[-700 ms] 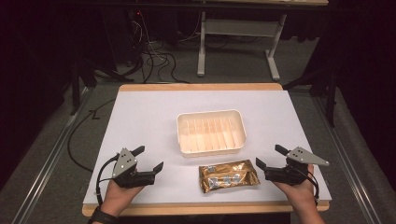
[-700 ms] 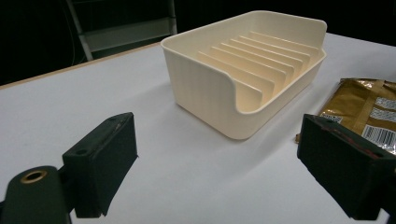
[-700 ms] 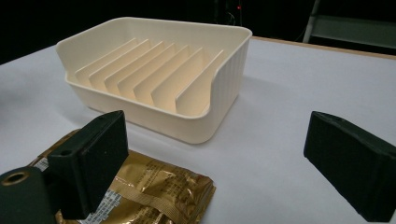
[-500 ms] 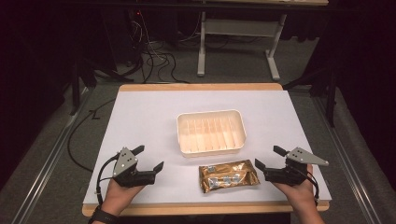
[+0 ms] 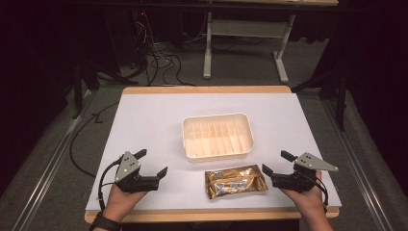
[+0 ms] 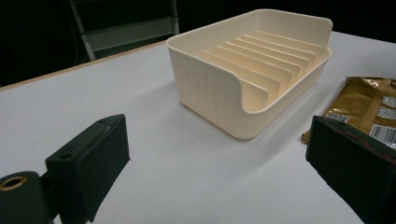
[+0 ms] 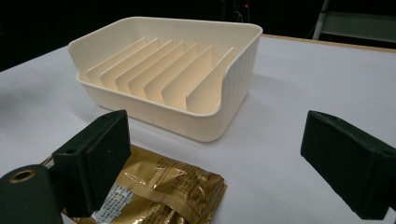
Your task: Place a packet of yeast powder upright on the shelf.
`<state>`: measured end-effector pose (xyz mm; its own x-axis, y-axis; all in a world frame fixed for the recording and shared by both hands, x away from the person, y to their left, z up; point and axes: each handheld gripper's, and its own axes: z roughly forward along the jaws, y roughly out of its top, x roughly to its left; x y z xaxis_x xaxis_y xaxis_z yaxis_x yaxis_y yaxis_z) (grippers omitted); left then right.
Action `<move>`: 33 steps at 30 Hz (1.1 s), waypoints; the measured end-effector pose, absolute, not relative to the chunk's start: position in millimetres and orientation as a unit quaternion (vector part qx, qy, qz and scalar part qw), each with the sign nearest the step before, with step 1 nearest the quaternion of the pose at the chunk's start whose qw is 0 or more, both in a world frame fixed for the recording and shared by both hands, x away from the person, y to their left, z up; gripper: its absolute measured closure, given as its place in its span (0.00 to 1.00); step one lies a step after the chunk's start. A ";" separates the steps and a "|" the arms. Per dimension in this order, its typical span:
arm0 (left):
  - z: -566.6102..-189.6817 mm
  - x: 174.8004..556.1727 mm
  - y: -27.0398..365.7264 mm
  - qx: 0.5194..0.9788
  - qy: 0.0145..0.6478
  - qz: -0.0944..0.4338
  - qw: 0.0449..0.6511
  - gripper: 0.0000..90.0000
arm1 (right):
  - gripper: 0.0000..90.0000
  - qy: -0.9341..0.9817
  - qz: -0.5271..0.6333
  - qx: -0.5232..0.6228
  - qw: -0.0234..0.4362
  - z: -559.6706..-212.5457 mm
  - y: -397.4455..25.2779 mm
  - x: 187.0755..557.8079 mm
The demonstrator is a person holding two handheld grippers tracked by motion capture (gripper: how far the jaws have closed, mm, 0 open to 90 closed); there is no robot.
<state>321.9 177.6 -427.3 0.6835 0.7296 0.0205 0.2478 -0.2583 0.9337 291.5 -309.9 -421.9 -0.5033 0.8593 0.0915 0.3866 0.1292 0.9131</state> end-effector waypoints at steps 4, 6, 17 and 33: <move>-430.1 322.2 176.1 0.762 0.321 0.231 0.512 0.08 | 0.12 0.714 0.493 0.438 0.234 -422.8 -309.1 291.3; -430.6 322.4 175.7 0.762 0.322 0.231 0.513 0.08 | 0.16 0.714 0.494 0.441 0.227 -423.7 -308.9 291.6; -431.8 328.5 170.8 0.762 0.322 0.222 0.517 0.09 | 0.16 0.718 0.478 0.461 0.209 -430.7 -313.1 287.7; -432.7 336.0 161.6 0.764 0.315 0.214 0.522 0.10 | 0.34 0.744 0.432 0.491 0.135 -453.9 -314.0 285.0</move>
<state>336.0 161.6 -432.7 0.7104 0.7038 -0.0021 0.2578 -0.2574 0.9313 285.0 -314.0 -453.9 -0.4811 0.8476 0.2241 0.6150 0.1441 0.7752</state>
